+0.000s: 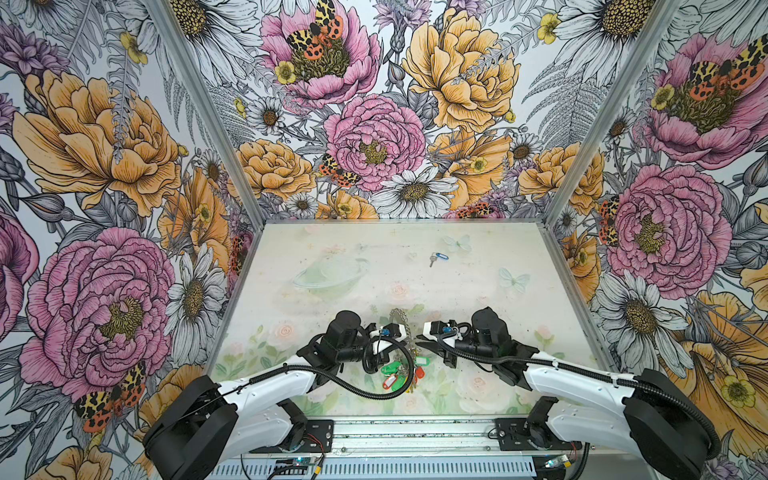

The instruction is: Put the keys on the keyring

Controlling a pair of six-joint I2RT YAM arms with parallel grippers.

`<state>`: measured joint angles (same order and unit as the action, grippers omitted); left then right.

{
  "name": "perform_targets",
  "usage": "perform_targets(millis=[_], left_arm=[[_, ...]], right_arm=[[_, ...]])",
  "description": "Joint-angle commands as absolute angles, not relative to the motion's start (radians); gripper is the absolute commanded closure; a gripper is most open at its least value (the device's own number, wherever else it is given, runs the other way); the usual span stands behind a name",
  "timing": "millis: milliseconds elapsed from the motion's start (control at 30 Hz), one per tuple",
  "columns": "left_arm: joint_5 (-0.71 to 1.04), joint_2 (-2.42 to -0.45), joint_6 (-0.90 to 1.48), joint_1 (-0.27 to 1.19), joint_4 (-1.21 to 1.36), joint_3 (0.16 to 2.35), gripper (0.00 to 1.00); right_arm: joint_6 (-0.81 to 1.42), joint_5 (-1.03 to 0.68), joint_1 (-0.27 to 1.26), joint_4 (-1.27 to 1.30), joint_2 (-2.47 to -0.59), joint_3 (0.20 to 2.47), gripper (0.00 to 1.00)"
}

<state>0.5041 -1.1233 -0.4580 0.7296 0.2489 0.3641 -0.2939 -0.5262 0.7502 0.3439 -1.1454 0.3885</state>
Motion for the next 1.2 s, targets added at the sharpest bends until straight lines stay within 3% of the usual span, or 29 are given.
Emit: perform_targets(millis=[0, 1167], left_arm=[[0.502, -1.106, -0.482, 0.741, 0.247, 0.385, 1.00], [0.544, -1.123, -0.485, 0.760, 0.247, 0.394, 1.00]], right_arm=[[-0.314, -0.549, 0.760, 0.335, -1.154, 0.418, 0.84], [-0.337, -0.546, 0.788, 0.430, -1.194, 0.426, 0.83]])
